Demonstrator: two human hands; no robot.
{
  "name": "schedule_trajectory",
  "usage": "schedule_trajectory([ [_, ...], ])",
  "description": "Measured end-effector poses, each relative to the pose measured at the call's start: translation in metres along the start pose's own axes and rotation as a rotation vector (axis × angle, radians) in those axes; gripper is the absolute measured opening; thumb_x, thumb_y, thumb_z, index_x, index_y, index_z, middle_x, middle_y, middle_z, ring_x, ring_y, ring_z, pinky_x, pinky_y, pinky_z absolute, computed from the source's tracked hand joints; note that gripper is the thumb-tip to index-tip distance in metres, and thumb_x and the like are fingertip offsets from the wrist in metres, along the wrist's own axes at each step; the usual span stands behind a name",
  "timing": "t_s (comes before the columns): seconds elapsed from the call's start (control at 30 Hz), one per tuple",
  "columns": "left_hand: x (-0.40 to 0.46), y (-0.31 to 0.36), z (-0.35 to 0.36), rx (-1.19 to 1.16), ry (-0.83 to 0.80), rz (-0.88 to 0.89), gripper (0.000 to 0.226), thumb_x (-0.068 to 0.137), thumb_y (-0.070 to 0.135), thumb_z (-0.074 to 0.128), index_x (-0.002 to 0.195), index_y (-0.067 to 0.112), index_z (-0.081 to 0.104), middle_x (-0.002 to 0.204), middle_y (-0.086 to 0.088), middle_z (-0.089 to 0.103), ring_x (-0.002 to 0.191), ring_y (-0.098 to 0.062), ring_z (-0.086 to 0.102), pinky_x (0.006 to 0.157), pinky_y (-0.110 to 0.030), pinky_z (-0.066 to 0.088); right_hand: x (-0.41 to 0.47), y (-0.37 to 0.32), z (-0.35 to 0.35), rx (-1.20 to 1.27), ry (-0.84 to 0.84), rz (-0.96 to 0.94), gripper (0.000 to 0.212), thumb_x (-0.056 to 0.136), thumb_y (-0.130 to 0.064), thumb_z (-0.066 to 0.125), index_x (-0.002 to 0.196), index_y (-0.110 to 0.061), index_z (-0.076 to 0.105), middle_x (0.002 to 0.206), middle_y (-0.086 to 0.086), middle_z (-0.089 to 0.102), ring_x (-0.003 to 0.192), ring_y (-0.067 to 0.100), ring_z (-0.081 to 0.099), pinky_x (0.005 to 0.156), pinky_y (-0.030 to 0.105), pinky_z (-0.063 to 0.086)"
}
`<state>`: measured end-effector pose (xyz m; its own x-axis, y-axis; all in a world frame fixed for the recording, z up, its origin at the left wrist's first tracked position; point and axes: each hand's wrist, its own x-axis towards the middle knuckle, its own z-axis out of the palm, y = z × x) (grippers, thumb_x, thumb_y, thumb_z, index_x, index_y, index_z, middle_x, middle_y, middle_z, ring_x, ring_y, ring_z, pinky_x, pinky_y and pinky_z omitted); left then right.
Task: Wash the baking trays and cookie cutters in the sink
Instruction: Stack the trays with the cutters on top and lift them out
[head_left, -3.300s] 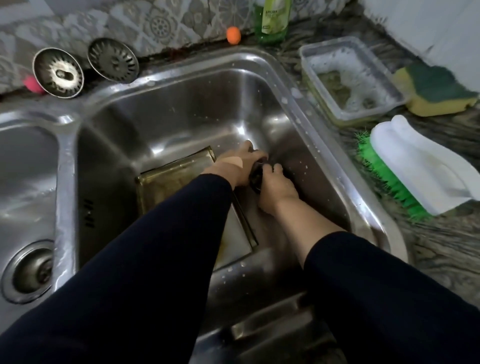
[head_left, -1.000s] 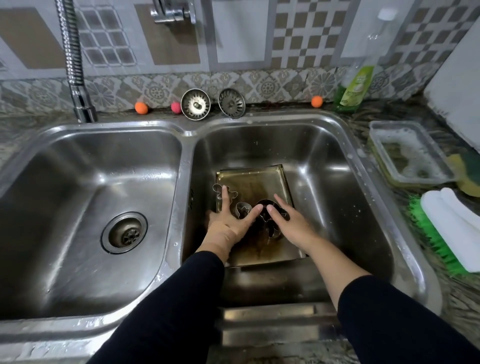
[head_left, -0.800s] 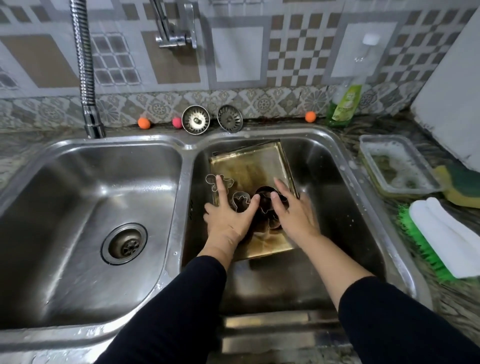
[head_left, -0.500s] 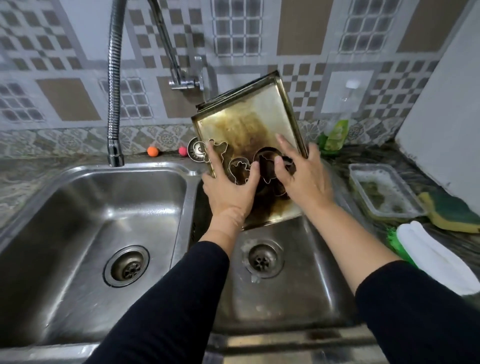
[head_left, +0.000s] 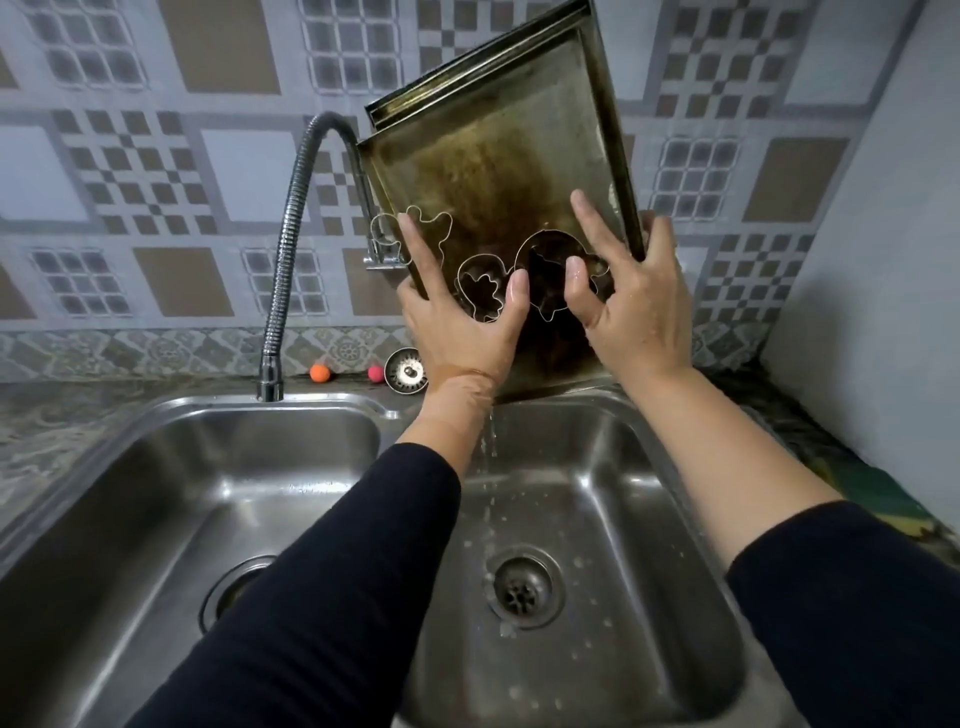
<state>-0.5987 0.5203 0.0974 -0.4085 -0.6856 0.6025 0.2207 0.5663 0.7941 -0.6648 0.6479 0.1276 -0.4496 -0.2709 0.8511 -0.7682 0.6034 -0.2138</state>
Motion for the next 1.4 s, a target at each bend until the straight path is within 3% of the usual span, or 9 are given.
schedule_trajectory([
  [0.17, 0.004, 0.011, -0.004, -0.011, 0.026, 0.021, 0.103, 0.075, 0.065, 0.058, 0.149, 0.040, -0.009, 0.125, -0.005, 0.034, 0.126, -0.031, 0.041, 0.105, -0.039, 0.031, 0.007, -0.008, -0.011, 0.007, 0.029, -0.019, 0.048, 0.095, -0.050, 0.036, 0.141, -0.039, 0.040, 0.111, 0.021, 0.050, 0.086, 0.030, 0.055, 0.059, 0.035, 0.051],
  [0.3, 0.005, 0.016, -0.007, -0.019, 0.024, 0.014, 0.102, 0.075, 0.066, 0.058, 0.148, 0.042, -0.010, 0.130, -0.013, 0.036, 0.126, -0.032, 0.040, 0.099, -0.037, 0.031, 0.011, -0.011, -0.016, 0.010, 0.044, -0.024, 0.047, 0.095, -0.050, 0.035, 0.142, -0.040, 0.039, 0.113, 0.019, 0.049, 0.089, 0.028, 0.055, 0.061, 0.034, 0.051],
  [0.6, 0.002, 0.020, -0.017, 0.008, 0.002, -0.005, 0.101, 0.073, 0.068, 0.055, 0.148, 0.043, -0.008, 0.129, -0.013, 0.037, 0.123, -0.033, 0.043, 0.101, -0.046, 0.038, 0.005, -0.018, -0.018, 0.015, 0.027, -0.008, 0.048, 0.095, -0.051, 0.034, 0.142, -0.040, 0.038, 0.118, 0.021, 0.047, 0.092, 0.031, 0.056, 0.061, 0.033, 0.048],
  [0.83, -0.001, 0.018, -0.027, 0.007, -0.023, -0.009, 0.102, 0.074, 0.068, 0.057, 0.148, 0.043, -0.009, 0.127, -0.012, 0.037, 0.123, -0.033, 0.043, 0.102, -0.046, 0.037, -0.003, -0.029, -0.024, -0.001, -0.014, 0.024, 0.049, 0.094, -0.052, 0.033, 0.142, -0.041, 0.038, 0.129, 0.026, 0.045, 0.105, 0.037, 0.055, 0.066, 0.037, 0.051],
  [0.93, -0.006, 0.019, -0.034, 0.000, -0.040, -0.020, 0.102, 0.073, 0.069, 0.056, 0.147, 0.045, -0.009, 0.128, -0.012, 0.037, 0.125, -0.034, 0.042, 0.103, -0.046, 0.036, -0.008, -0.035, -0.027, 0.008, -0.031, 0.032, 0.049, 0.094, -0.052, 0.033, 0.142, -0.042, 0.037, 0.126, 0.024, 0.045, 0.097, 0.034, 0.056, 0.064, 0.032, 0.047],
  [1.1, -0.020, 0.020, -0.050, 0.054, -0.118, -0.074, 0.099, 0.073, 0.072, 0.055, 0.143, 0.053, -0.012, 0.132, -0.016, 0.035, 0.129, -0.036, 0.038, 0.107, -0.049, 0.032, -0.029, -0.045, -0.034, -0.008, -0.104, 0.149, 0.046, 0.096, -0.051, 0.036, 0.142, -0.046, 0.034, 0.131, 0.021, 0.043, 0.106, 0.036, 0.054, 0.071, 0.034, 0.045],
  [1.2, -0.037, 0.020, -0.064, 0.165, -0.192, -0.126, 0.096, 0.074, 0.075, 0.053, 0.140, 0.057, -0.014, 0.133, -0.022, 0.036, 0.129, -0.041, 0.036, 0.106, -0.048, 0.030, -0.049, -0.053, -0.038, 0.023, -0.187, 0.238, 0.048, 0.094, -0.054, 0.034, 0.142, -0.049, 0.033, 0.119, 0.016, 0.045, 0.095, 0.032, 0.055, 0.072, 0.033, 0.043],
  [1.3, -0.060, 0.019, -0.083, 0.286, -0.258, -0.202, 0.096, 0.072, 0.079, 0.049, 0.139, 0.059, -0.017, 0.141, -0.028, 0.029, 0.134, -0.043, 0.031, 0.108, -0.050, 0.028, -0.075, -0.062, -0.044, 0.066, -0.301, 0.338, 0.048, 0.094, -0.057, 0.032, 0.142, -0.052, 0.030, 0.131, 0.018, 0.043, 0.114, 0.035, 0.050, 0.082, 0.039, 0.044],
  [1.4, -0.084, 0.020, -0.103, 0.379, -0.300, -0.262, 0.096, 0.068, 0.086, 0.044, 0.134, 0.063, -0.021, 0.149, -0.026, 0.021, 0.135, -0.044, 0.030, 0.106, -0.051, 0.033, -0.104, -0.073, -0.054, 0.114, -0.410, 0.437, 0.048, 0.094, -0.060, 0.031, 0.141, -0.054, 0.029, 0.152, 0.019, 0.025, 0.136, 0.034, 0.035, 0.097, 0.043, 0.041],
])
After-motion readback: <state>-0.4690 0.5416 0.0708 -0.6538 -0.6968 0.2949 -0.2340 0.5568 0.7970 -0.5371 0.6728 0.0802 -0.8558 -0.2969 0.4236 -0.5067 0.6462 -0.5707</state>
